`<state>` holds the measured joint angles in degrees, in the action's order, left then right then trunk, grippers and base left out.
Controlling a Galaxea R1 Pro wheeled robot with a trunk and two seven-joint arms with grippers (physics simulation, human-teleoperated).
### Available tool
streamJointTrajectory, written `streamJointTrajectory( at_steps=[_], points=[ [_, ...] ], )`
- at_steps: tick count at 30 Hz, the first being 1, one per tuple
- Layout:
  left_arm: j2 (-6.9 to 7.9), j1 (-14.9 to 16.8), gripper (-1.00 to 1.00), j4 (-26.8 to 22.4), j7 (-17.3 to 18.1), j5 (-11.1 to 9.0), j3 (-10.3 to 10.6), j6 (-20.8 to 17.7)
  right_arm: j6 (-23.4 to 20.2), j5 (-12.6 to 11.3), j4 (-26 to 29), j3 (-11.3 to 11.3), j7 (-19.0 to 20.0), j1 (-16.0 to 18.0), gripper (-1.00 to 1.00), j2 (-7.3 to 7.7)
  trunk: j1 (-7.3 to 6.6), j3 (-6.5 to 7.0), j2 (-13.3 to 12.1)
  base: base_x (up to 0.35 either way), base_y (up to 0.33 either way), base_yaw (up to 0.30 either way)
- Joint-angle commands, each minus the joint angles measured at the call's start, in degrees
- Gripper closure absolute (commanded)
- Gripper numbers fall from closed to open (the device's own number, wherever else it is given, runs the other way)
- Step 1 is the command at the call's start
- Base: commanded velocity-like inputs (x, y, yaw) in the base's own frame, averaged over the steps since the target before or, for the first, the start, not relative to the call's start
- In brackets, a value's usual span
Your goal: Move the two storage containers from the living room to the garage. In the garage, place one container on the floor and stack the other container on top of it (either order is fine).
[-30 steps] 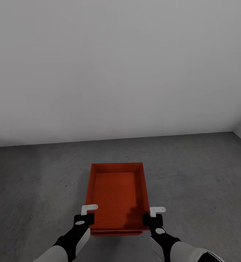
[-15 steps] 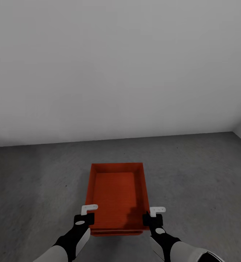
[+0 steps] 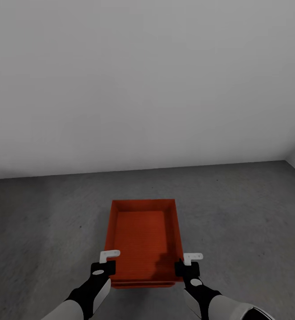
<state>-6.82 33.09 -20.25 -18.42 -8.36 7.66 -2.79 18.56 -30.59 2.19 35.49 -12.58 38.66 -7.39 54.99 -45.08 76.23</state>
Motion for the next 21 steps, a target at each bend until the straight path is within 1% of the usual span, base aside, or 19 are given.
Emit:
streamJointTrajectory(
  at_steps=[1,21],
  points=[
    [0.06,0.0,1.00,-0.3,-0.6,0.1,0.0,2.8,0.3,-1.3,-0.2,-2.5,-0.1,0.0,1.00,0.01,0.22,-0.23,0.4,0.000,0.000,0.000],
    [0.05,0.0,1.00,-0.5,-0.6,0.1,0.0,2.8,0.3,-1.3,-0.2,-2.5,-0.1,0.0,1.00,0.01,4.62,-3.82,8.5,0.000,0.000,0.000]
  ],
)
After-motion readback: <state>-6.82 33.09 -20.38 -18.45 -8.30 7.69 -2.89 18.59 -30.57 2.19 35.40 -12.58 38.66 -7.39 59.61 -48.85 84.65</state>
